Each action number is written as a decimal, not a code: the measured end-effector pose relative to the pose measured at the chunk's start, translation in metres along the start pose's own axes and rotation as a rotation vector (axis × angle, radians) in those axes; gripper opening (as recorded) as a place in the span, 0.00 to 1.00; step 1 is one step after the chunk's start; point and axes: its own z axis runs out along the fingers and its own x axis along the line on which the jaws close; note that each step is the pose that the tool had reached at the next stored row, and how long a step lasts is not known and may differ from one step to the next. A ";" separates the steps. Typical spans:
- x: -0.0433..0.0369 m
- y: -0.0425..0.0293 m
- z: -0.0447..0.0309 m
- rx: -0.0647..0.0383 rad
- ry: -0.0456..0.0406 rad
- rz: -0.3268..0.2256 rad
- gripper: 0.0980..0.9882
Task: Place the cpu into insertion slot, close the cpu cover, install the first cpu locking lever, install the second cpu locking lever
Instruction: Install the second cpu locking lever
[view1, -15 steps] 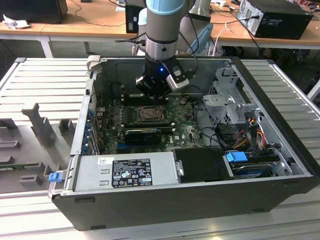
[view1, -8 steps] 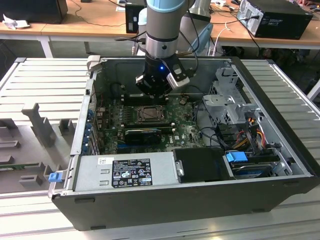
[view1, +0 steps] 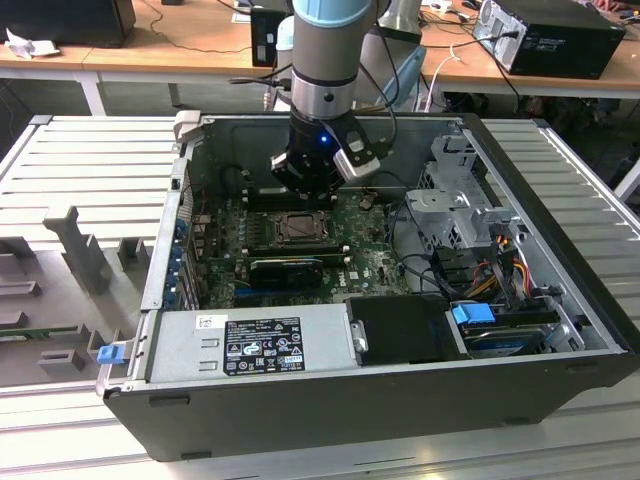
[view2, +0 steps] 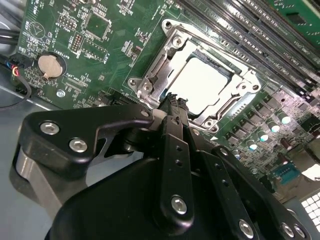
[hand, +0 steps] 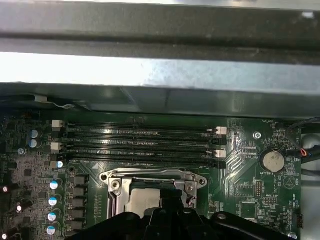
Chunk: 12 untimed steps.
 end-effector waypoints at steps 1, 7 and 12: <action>0.0000 -0.0002 -0.0003 0.000 0.0001 0.000 0.01; 0.0000 -0.0006 -0.0035 0.000 0.0000 0.000 0.01; 0.0004 -0.0075 -0.0037 0.000 0.0001 0.000 0.01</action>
